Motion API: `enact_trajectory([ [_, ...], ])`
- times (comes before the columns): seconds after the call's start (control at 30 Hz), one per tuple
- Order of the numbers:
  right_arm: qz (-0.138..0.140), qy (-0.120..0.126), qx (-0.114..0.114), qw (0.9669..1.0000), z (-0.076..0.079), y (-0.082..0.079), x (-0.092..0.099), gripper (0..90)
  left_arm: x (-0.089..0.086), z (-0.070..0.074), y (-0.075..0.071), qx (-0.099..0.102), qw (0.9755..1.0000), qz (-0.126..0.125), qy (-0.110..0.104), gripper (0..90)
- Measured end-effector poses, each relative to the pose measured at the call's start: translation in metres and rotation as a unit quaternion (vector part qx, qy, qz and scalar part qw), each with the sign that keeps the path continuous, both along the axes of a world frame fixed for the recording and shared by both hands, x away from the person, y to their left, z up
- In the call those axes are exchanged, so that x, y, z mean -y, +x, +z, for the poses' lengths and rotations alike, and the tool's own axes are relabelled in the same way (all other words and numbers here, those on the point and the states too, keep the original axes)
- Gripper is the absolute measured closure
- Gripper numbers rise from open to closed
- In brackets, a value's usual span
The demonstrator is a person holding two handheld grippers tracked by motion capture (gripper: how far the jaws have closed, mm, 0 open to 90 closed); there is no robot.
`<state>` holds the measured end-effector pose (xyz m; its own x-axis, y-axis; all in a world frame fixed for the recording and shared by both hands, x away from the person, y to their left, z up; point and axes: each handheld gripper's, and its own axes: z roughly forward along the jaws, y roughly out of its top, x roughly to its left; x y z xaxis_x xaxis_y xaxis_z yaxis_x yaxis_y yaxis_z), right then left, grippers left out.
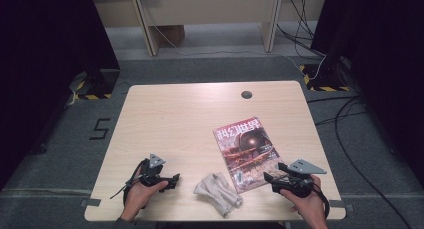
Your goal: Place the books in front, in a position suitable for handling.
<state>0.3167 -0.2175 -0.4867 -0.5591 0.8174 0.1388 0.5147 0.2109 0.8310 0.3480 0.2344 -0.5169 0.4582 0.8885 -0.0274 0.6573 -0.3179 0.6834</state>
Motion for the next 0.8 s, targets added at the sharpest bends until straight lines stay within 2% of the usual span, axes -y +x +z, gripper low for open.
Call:
enact_trajectory([
  [0.03,0.010,-0.002,-0.002,0.9999,-0.001,-0.002,-0.008,30.5,0.000,0.000,0.000,0.000,1.0000,-0.001,0.001,9.0],
  [0.2,0.032,0.001,-0.004,0.9995,-0.003,-0.005,-0.024,30.5,0.000,0.000,0.001,-0.002,1.0000,-0.002,0.001,8.8],
  [0.3,0.063,-0.003,-0.005,0.9980,-0.004,-0.010,-0.041,30.0,0.000,0.000,0.001,-0.002,1.0000,-0.001,0.001,8.6],
  [0.4,0.076,-0.004,-0.007,0.9971,-0.004,-0.012,-0.049,29.9,0.000,0.000,0.001,-0.002,1.0000,0.000,0.001,8.5],
  [0.47,0.101,-0.006,-0.007,0.9949,-0.004,-0.017,-0.065,28.6,0.001,0.000,0.001,-0.002,1.0000,0.000,0.001,8.3],
  [0.5,0.101,-0.006,-0.007,0.9949,-0.004,-0.017,-0.065,28.6,0.001,0.000,0.001,-0.002,1.0000,0.000,0.002,8.3],
  [0.6,0.125,-0.003,-0.010,0.9921,-0.005,-0.022,-0.082,27.3,0.001,0.000,0.001,-0.002,1.0000,0.000,0.001,8.2],
  [0.63,0.138,-0.001,-0.013,0.9904,-0.005,-0.025,-0.094,25.6,0.001,0.000,0.001,-0.002,1.0000,0.001,0.001,8.1],
  [0.7,0.144,-0.001,-0.014,0.9895,-0.005,-0.026,-0.098,25.0,0.001,0.000,0.001,-0.002,1.0000,0.001,0.001,8.1],
  [0.8,0.165,-0.007,-0.015,0.9862,-0.007,-0.030,-0.116,22.9,0.001,0.000,0.001,-0.002,1.0000,0.000,0.002,7.9],
])
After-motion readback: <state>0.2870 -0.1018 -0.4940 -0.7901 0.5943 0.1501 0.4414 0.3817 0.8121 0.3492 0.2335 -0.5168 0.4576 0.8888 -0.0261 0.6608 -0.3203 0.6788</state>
